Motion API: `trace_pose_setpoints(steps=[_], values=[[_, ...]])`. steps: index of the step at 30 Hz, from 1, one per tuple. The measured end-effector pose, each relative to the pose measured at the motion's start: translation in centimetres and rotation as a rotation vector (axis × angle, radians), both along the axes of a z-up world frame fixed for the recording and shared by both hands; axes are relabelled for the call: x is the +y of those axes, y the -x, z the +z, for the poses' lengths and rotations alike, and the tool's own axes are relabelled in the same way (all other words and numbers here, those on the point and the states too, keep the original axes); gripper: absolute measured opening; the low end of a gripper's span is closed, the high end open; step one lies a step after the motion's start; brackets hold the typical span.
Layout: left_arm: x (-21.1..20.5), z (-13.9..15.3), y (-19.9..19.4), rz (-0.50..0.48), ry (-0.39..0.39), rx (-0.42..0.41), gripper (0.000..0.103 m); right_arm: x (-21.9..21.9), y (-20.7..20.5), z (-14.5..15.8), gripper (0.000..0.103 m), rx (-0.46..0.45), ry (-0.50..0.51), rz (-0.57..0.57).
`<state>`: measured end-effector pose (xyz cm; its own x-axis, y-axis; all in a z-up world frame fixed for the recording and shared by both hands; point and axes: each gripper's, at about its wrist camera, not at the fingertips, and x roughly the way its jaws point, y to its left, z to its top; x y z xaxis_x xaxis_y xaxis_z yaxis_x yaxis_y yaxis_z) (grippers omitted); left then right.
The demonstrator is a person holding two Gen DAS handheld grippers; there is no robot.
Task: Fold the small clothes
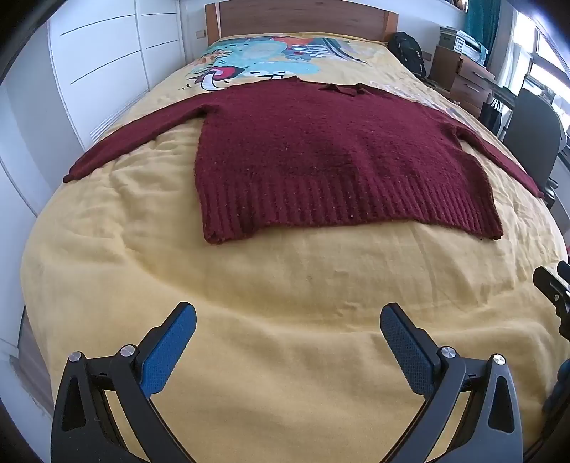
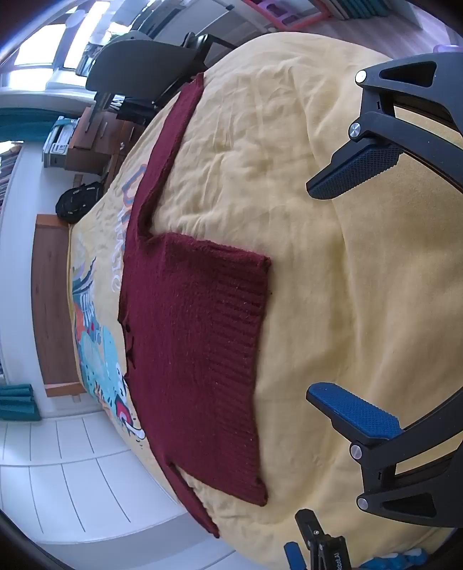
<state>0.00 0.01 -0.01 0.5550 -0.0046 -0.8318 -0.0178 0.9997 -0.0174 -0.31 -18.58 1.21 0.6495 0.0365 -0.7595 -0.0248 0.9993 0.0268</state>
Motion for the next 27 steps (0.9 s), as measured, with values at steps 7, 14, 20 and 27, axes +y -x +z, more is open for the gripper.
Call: trace_pose_setpoints(steps=[7, 14, 20, 27], values=[[0.13, 0.14, 0.04, 0.001, 0.004, 0.001, 0.102, -0.07, -0.01, -0.06, 0.103, -0.002, 0.000, 0.000], [0.00, -0.03, 0.00, 0.001, 0.002, 0.005, 0.102, -0.06, 0.01, -0.01, 0.103, -0.003, 0.000, 0.001], [-0.12, -0.16, 0.01, 0.004, 0.004, 0.010, 0.102, -0.08, 0.04, -0.06, 0.103, -0.003, 0.000, 0.000], [0.26, -0.28, -0.16, 0.005, 0.009, 0.012, 0.102, -0.08, 0.04, -0.07, 0.103, -0.003, 0.000, 0.000]])
